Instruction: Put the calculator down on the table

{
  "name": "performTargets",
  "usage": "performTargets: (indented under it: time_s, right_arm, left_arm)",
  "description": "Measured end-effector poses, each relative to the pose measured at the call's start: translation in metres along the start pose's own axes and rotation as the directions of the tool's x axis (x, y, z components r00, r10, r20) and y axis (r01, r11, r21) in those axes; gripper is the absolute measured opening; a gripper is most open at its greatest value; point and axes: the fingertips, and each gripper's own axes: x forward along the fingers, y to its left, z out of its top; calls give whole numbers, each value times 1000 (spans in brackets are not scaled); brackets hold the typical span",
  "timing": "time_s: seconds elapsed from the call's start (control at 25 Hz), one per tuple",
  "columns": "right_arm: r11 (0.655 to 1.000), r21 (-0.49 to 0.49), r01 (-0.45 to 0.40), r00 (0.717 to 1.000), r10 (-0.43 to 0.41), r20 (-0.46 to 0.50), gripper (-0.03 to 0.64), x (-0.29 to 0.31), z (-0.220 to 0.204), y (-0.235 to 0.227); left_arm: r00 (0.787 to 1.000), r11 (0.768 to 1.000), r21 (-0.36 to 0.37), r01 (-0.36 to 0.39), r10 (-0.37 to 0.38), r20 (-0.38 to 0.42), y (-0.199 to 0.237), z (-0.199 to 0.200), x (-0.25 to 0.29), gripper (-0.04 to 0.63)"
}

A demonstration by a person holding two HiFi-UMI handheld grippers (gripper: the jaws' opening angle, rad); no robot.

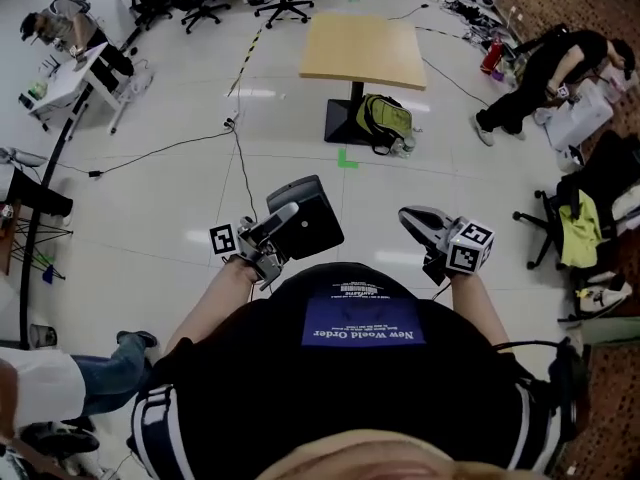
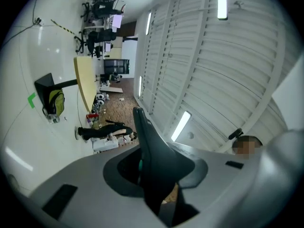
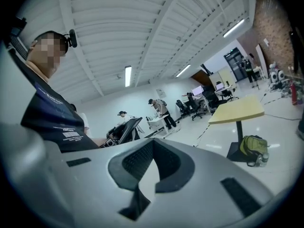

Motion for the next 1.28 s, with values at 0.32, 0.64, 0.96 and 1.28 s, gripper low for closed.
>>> performTargets:
  time_s: [0.32,0.64,0.96,1.28]
  right_arm:
    - [992,-50,-113,992,110,-60,-17,0,60,-112]
    - [988,-41,-146,987,143,-73,-17,34,81,-179]
    - [997,-64,-47,998,43,-50,-16,109,119,-224]
    - [996,-43,78,997,-78,13,-16,206,168,-256]
  left_arm:
    - [995,998,61,-25,19,99,45,40,99,138]
    - [995,996,67,-55,49,88,77,83,136,138]
    - [998,999,36,-19,17,57,116,193,128,138]
    - [998,999,-26,23,-25,-63,144,317,129,138]
